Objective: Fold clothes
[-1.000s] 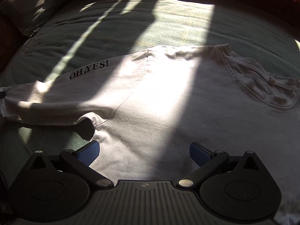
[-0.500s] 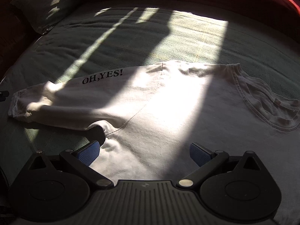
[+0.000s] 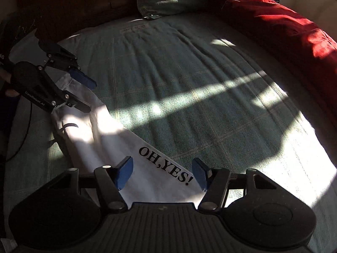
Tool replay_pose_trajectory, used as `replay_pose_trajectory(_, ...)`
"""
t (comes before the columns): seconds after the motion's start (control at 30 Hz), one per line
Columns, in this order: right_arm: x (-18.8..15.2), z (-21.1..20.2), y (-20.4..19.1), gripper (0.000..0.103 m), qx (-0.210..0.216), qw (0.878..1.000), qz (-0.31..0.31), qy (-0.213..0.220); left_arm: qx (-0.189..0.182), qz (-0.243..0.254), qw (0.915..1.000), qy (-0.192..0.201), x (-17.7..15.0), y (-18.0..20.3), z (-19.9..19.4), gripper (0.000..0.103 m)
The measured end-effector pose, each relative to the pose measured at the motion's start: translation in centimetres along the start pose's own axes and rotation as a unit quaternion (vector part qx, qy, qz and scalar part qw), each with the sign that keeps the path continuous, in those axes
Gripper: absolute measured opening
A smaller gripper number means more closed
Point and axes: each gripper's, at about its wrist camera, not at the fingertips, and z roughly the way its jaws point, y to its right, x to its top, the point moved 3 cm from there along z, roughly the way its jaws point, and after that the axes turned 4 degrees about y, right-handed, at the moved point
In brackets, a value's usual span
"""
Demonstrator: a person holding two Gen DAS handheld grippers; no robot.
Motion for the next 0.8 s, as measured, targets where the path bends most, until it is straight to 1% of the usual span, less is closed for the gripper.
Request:
replay_pose_trajectory(0.1,0.8,2.7,0.6,0.062,0.017,0.999,-0.035,-0.029,-0.021,0.017,0.9994,-0.022,0.3,-0.3,1.2,0.057)
replay_pose_trajectory(0.23,1.1,5.2,0.7,0.06,0.057,0.994,-0.069,-0.061,-0.05,0.04,0.9966,-0.051,0.7,-0.7,2.7,0.057)
replay_pose_trajectory(0.27,1.0,5.7,0.6,0.06,0.06,0.993,-0.08,-0.068,-0.057,0.046,0.9956,-0.058,0.8,-0.8,3.1,0.057)
replay_pose_trajectory(0.37,0.7,6.7,0.4,0.059,0.068,0.987,-0.11,-0.092,-0.056,0.052,0.9938,-0.08,0.3,-0.8,4.0,0.055)
replay_pose_trajectory(0.43,0.7,6.8,0.1,0.051,0.078,0.984,-0.12,-0.102,-0.053,0.072,0.9924,-0.085,0.3,-0.1,4.0,0.05)
replay_pose_trajectory(0.47,0.7,6.7,-0.1,0.035,0.082,0.983,-0.124,-0.106,-0.055,0.091,0.9907,-0.084,0.2,0.5,3.9,0.033)
replay_pose_trajectory(0.5,0.6,6.6,-0.3,0.009,0.083,0.982,-0.129,-0.109,-0.055,0.101,0.9898,-0.084,0.2,0.9,3.7,0.01)
replay_pose_trajectory(0.53,0.6,6.5,-0.5,0.001,0.082,0.981,-0.134,-0.111,-0.055,0.111,0.9889,-0.083,0.1,1.3,3.6,0.004)
replay_pose_trajectory(0.6,0.5,6.3,-0.8,0.002,0.073,0.981,-0.145,-0.106,-0.035,0.127,0.9886,-0.073,0.1,1.6,3.4,0.001)
replay_pose_trajectory(0.63,0.5,6.2,-0.9,0.001,0.067,0.981,-0.149,-0.102,-0.029,0.122,0.9898,-0.067,0.2,1.4,3.3,0.001)
replay_pose_trajectory(0.7,0.7,6.2,-0.9,0.001,0.049,0.984,-0.145,-0.09,-0.021,0.093,0.994,-0.053,0.6,0.5,3.1,0.001)
replay_pose_trajectory(0.77,0.9,6.3,-0.4,0.001,0.033,0.989,-0.125,-0.077,-0.006,0.064,0.9969,-0.044,0.6,-0.6,3.2,0.001)
replay_pose_trajectory(0.8,1.0,6.4,0.0,0.001,0.028,0.991,-0.111,-0.075,0.005,0.053,0.9975,-0.046,0.5,-1.1,3.3,0.002)
